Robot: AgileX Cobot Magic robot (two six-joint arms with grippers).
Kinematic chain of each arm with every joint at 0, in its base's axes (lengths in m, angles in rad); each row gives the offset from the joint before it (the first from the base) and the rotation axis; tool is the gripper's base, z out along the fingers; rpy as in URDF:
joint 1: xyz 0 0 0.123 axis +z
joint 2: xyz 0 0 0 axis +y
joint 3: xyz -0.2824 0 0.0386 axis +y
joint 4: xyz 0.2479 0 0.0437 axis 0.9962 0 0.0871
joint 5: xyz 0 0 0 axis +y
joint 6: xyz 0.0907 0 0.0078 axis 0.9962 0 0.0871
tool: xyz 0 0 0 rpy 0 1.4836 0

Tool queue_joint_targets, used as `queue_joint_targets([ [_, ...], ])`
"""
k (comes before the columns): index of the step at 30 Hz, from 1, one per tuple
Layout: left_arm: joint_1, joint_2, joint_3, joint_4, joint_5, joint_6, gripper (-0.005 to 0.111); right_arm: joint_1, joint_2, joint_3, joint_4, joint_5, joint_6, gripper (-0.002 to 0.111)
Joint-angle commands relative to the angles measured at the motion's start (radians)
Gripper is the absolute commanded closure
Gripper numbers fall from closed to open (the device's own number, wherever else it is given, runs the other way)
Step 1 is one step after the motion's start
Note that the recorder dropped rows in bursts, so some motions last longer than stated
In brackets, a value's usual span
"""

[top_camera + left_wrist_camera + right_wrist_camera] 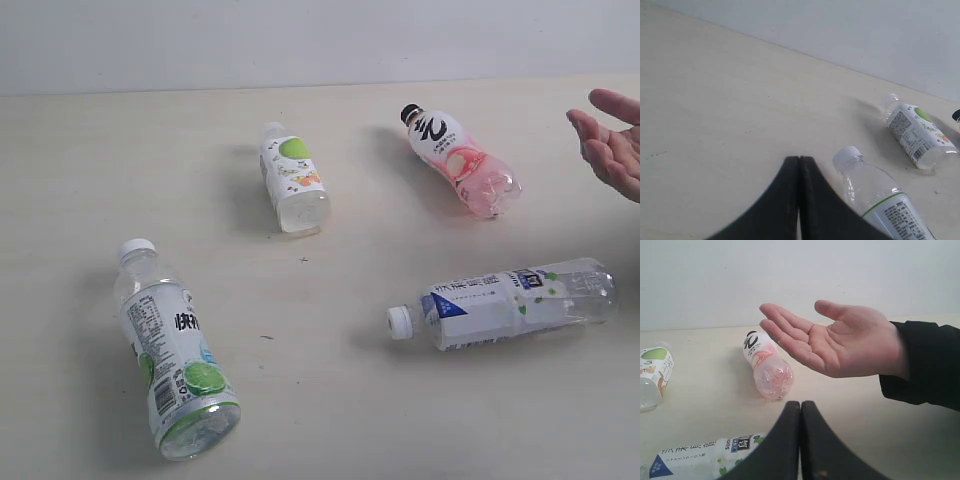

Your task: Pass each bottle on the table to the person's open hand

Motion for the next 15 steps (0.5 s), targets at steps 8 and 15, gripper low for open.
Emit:
queue_joint_targets([
  [8,0.004,-0.006,0.002,-0.006,-0.005,0.002,0.107,-0.005,-0.006,0.004,0.0,-0.006,0.0,0.108],
  [15,0.004,-0.006,0.002,-0.032,-0.242,-0.05,0.107,-0.005,-0.006,0.004,0.0,-0.006,0.0,0.108],
])
